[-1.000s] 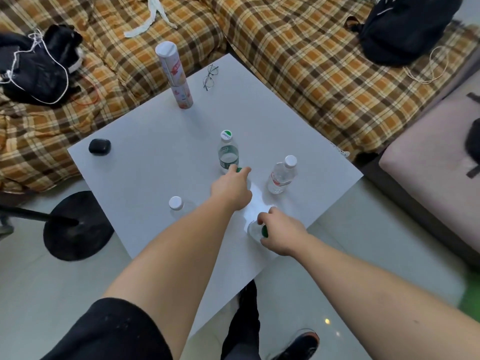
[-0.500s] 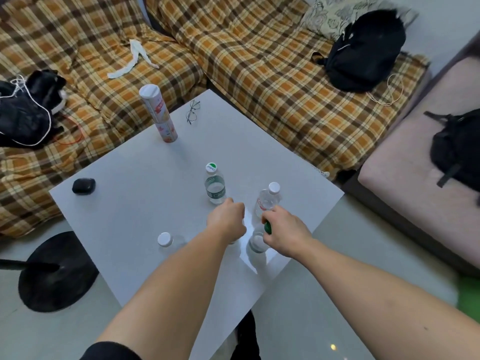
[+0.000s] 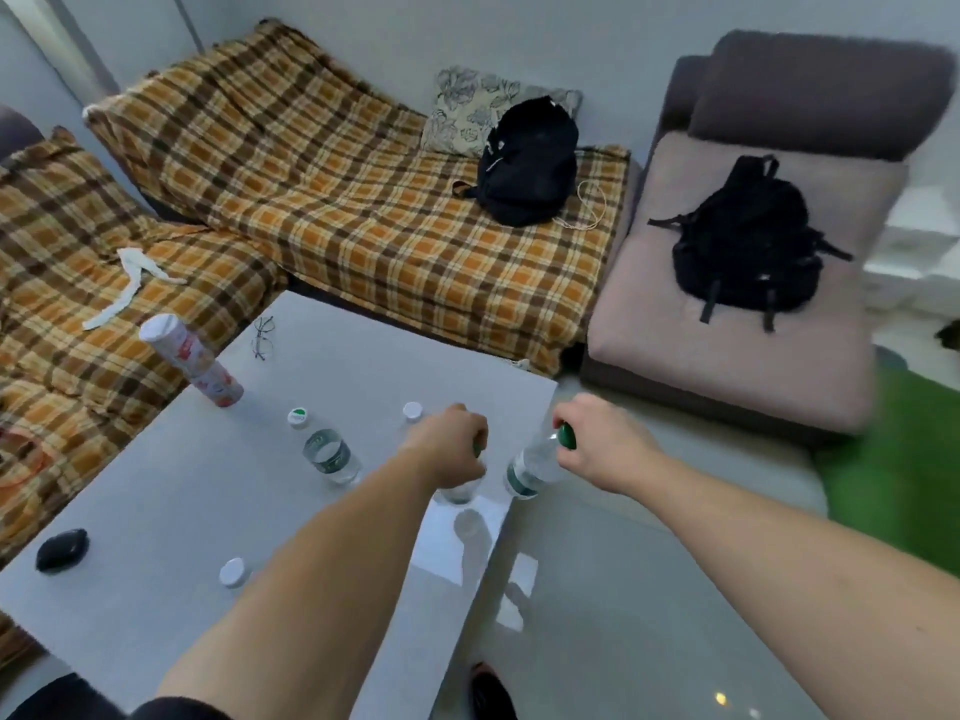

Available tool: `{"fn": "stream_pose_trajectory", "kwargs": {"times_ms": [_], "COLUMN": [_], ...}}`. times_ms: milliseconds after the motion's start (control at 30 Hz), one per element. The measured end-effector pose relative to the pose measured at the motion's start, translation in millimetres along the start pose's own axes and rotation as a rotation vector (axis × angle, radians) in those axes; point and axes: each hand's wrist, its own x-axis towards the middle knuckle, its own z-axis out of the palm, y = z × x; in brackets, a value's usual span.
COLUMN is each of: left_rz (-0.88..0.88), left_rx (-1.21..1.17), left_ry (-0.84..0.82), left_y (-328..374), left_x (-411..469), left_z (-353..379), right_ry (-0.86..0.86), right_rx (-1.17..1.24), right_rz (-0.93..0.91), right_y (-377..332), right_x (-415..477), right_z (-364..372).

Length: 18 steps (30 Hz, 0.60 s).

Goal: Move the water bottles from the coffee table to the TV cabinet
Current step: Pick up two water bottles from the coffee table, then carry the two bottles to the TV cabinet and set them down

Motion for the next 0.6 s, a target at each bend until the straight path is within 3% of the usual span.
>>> {"fn": "stream_pose_trajectory", "kwargs": {"times_ms": [167,367,600], "left_rz": [0.259,0.657,1.212], "left_rx": [0.16,0.349,0.374], "left_ry": [-0.012,-0.06,-0.133], "left_y": [128,333,569], "left_x": [20,12,-80], "left_z": [-3,24,99], "right_ry": [0.156,0.342,0.55], "right_rx": [0.01,0.041,0.034], "right_rz": [0.226,0.605,1.1], "right_y": [90,197,240], "right_x": [-96,-272,-522], "right_z": [-49,-102,-112]}}
